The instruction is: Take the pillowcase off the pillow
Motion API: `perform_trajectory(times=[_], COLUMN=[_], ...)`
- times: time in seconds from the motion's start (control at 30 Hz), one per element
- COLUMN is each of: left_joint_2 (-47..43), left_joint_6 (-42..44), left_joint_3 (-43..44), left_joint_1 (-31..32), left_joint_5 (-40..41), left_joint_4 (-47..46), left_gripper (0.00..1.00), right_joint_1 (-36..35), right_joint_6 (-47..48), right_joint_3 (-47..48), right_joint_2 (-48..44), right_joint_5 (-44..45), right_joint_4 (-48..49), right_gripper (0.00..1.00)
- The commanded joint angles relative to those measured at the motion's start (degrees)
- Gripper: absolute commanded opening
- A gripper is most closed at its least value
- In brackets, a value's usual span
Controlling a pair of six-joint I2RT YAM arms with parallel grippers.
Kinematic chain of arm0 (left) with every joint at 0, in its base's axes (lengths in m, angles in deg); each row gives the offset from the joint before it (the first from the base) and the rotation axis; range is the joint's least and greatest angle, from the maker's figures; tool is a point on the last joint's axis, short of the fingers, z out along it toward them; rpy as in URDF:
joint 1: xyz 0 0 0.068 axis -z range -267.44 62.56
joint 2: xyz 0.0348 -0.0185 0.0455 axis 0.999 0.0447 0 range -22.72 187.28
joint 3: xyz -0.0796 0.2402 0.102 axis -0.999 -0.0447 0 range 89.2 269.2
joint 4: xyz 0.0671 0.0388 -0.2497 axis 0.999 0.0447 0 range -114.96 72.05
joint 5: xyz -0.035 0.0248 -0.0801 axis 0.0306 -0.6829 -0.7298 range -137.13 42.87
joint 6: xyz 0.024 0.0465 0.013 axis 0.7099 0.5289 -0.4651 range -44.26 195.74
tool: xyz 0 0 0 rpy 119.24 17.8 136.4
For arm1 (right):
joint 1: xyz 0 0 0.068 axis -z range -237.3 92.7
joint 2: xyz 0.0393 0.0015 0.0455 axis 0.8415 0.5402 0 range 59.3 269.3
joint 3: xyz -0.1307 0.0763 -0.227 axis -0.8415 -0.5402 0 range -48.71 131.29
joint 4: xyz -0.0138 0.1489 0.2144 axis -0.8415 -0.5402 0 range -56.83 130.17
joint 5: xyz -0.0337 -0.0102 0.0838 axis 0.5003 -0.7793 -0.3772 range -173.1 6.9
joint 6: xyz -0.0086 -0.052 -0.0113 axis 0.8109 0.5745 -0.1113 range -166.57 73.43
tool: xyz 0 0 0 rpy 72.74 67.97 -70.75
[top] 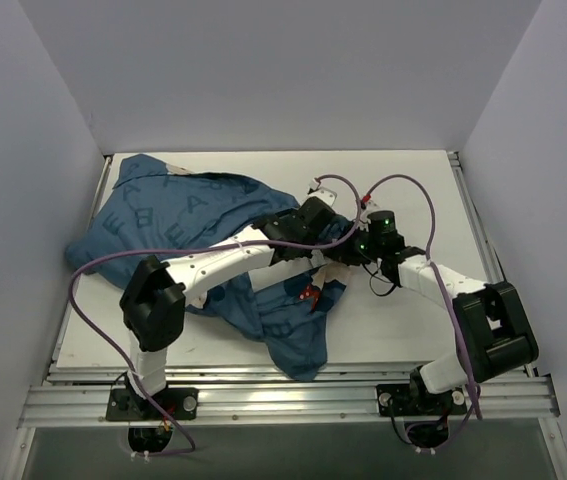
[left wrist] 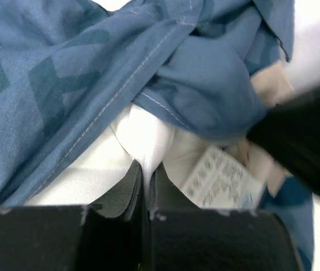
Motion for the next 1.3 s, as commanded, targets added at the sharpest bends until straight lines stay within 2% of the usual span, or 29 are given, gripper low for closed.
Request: perform_trajectory(times=[0.0, 0.17, 0.37, 0.63, 0.8, 1.07, 1.2, 1.27], left_joint_2=[-8.27, -17.05, -24.43, -32.97, -37.19, -43.34, -44.14, -43.88], left_joint_6=[5.53, 10.89, 13.27, 16.09, 17.23, 13.38, 7.67, 3.18], left_joint_3=[-5.53, -12.83, -18.9, -24.09, -25.06, -25.76, -25.5, -25.85], left_joint_1=[-0.28, -0.28, -1.33, -5.63, -8.27, -12.23, -15.47, -16.88], left_joint_5=[-9.35, -17.46, -24.93, -35.39, -45.65, -50.16, -47.28, -42.01], left_joint_4=[2.42, 1.01, 0.22, -0.22, 1.44, -4.33, -12.94, -19.86], left_gripper=[0.02, 0.02, 0.02, 0.02, 0.02, 0.02, 0.02, 0.02], right_joint_1=[1.99, 5.86, 8.59, 9.65, 10.09, 9.91, 8.69, 6.85], right_joint_6=[-0.62, -1.68, -0.71, -1.15, -0.89, -0.36, 0.08, 0.08], right_joint_3=[4.24, 8.46, 11.89, 10.31, 8.91, 6.36, 3.99, 2.33], right_joint_2=[-3.65, -6.11, -5.59, -4.45, -2.43, 0.21, -0.13, -0.49], right_joint_5=[4.23, 7.57, 11.44, 12.06, 12.32, 10.39, 10.3, 10.74], right_joint_4=[-1.75, -5.7, -12.02, -14.94, -16.34, -16.61, -16.43, -16.08], right_gripper=[0.0, 0.0, 0.0, 0.0, 0.0, 0.0, 0.0, 0.0])
